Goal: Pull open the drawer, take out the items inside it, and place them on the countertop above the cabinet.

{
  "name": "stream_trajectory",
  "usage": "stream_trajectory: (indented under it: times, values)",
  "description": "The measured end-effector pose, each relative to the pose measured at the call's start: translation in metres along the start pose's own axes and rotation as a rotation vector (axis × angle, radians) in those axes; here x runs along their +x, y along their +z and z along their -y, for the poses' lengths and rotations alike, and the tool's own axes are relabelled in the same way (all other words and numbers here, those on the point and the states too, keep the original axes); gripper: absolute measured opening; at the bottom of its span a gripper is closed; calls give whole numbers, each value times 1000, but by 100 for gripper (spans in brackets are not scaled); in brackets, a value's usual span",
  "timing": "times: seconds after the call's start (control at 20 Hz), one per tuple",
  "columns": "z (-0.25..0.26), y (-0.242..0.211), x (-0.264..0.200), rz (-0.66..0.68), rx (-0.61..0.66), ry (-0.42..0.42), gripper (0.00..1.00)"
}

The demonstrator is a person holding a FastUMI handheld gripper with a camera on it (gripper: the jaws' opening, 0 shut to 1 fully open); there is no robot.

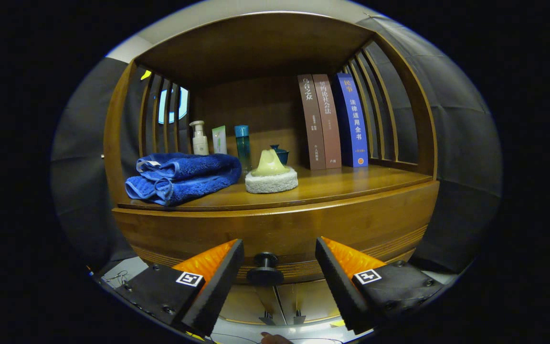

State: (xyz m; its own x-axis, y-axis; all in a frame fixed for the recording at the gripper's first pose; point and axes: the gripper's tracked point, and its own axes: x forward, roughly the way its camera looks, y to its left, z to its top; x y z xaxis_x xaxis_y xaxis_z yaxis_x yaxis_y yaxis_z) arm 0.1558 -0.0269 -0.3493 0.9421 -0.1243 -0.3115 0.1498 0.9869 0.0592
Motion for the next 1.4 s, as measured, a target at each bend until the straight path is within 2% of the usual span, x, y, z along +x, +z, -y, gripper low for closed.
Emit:
stream_trajectory:
  times: [0.15,0.35,0.55,0.8,1.1,1.4]
  values:
    - [-1,23,-22,12,7,-5,99]
    - [-6,79,-65,62,17,-10,99]
    - [-8,130,-106,54,-29,-47,99]
    - [-26,192,-159,97,-43,-16,99]
    - [-45,216,-204,112,-63,36,99]
    - [-44,237,-222,146,-54,43,99]
